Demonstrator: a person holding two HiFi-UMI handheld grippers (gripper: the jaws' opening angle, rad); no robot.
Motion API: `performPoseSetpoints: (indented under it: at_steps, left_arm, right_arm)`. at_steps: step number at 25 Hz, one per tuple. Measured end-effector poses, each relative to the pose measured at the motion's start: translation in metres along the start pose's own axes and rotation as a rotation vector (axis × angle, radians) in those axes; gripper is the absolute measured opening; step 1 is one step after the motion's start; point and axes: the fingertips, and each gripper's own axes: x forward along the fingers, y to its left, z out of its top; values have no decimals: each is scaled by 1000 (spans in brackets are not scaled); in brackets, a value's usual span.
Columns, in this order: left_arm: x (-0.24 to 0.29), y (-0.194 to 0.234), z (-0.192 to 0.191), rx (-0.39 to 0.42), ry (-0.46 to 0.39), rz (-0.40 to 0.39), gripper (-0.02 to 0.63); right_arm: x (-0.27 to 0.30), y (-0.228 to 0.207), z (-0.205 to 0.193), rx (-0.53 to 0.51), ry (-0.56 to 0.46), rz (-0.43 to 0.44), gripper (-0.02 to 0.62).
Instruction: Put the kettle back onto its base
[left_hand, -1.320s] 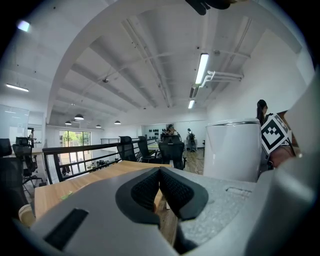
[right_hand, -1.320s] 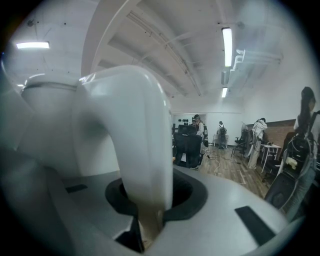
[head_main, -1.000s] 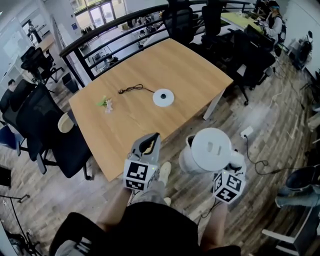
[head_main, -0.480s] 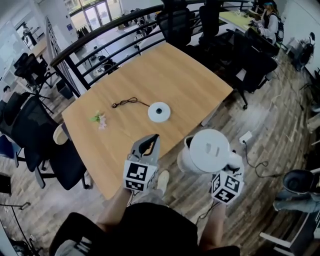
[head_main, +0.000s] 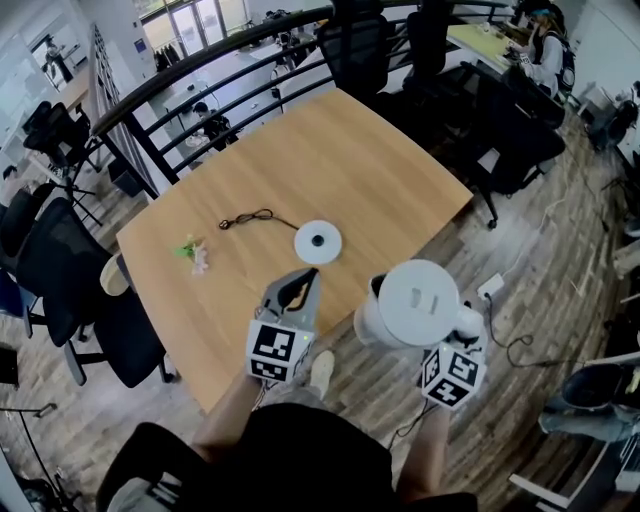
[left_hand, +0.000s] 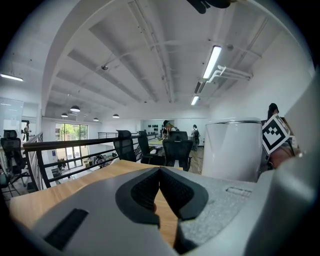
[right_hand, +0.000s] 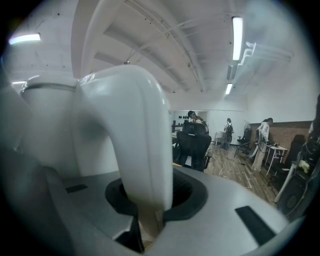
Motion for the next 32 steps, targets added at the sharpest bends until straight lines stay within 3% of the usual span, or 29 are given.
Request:
performPoseSetpoints:
  at_steps: [14,32]
  left_arm:
    - [47,55,-7,-21,19,40,3]
    - [53,132,-25,-63,41,189,3]
  right_arm:
    - [80,32,18,-16,-5,38,72]
    - [166,114,48,-47,-55,180,75]
